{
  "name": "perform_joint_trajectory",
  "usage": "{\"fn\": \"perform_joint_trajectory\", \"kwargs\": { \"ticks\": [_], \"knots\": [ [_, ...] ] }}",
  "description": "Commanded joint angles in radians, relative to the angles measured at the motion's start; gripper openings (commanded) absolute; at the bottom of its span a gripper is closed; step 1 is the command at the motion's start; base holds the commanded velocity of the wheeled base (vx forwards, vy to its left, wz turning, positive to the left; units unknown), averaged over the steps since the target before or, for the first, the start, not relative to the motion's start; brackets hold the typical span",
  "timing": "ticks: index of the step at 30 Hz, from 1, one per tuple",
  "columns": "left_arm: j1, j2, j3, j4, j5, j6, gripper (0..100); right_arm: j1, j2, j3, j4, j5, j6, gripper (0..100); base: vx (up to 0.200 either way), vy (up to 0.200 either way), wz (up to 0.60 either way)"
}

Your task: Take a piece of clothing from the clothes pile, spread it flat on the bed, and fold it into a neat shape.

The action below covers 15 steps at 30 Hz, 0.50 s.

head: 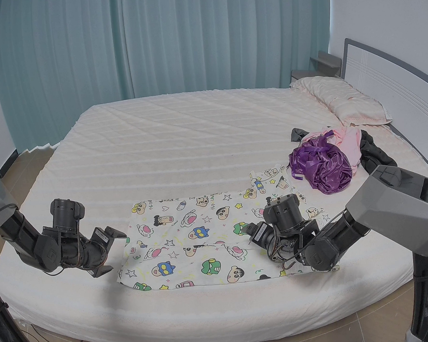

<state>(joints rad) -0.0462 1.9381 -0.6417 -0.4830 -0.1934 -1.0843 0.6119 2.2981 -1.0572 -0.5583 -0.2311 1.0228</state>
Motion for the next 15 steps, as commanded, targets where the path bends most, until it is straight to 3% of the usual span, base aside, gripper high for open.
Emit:
{"fn": "perform_joint_trajectory", "kwargs": {
  "ticks": [1, 6, 15],
  "knots": [
    [-0.001, 0.002, 0.0, 0.0, 0.0, 0.0, 100, -0.014, 0.007, -0.018, 0.0, -0.001, -0.003, 100, 0.0, 0.0, 0.0],
    [-0.003, 0.002, 0.005, 0.001, -0.001, 0.01, 100, -0.02, 0.003, -0.033, 0.0, -0.001, -0.018, 100, 0.0, 0.0, 0.0],
    [-0.004, 0.002, 0.04, 0.003, -0.018, 0.112, 100, 0.006, -0.072, 0.029, 0.0, 0.004, -0.058, 100, 0.0, 0.0, 0.0]
  ]
}}
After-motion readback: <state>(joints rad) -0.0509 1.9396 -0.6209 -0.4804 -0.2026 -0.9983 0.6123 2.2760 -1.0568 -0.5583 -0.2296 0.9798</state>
